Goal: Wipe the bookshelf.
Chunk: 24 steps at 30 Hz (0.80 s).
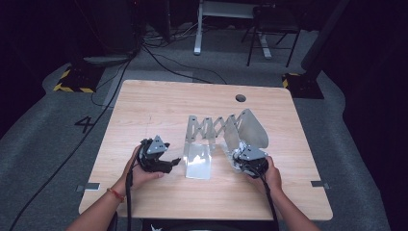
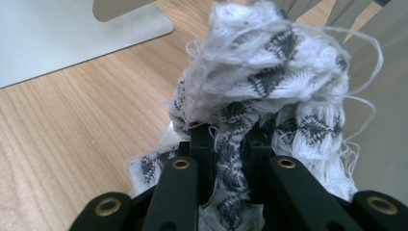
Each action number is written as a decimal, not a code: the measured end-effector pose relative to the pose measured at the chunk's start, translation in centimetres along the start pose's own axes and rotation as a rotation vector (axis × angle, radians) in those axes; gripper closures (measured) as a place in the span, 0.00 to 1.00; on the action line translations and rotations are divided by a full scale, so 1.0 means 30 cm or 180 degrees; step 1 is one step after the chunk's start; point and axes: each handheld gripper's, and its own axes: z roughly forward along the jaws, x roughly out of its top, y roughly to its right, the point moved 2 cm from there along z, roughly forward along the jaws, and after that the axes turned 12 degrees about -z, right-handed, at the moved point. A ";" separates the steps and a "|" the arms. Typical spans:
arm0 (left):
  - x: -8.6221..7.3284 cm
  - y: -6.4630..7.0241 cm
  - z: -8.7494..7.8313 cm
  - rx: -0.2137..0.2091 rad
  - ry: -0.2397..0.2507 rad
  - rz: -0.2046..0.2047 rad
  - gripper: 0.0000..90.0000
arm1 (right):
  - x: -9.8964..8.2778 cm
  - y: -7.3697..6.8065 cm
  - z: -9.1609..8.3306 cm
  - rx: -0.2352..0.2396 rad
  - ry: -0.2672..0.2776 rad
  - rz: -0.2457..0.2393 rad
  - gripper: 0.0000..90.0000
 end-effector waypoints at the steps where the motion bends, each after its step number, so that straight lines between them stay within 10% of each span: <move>1: 0.024 -0.008 -0.011 -0.0011 0.0070 0.0015 0.31 | -0.002 0.001 -0.001 0.0007 0.0002 -0.0011 0.89; 9: 0.234 -0.021 -0.113 -0.0123 0.0778 0.0049 0.33 | -0.003 0.002 -0.003 0.0034 0.0004 -0.0016 0.89; 24: 0.403 -0.010 0.029 -0.0171 0.0600 0.0243 0.36 | -0.002 0.003 -0.008 0.0087 -0.0029 -0.0102 0.88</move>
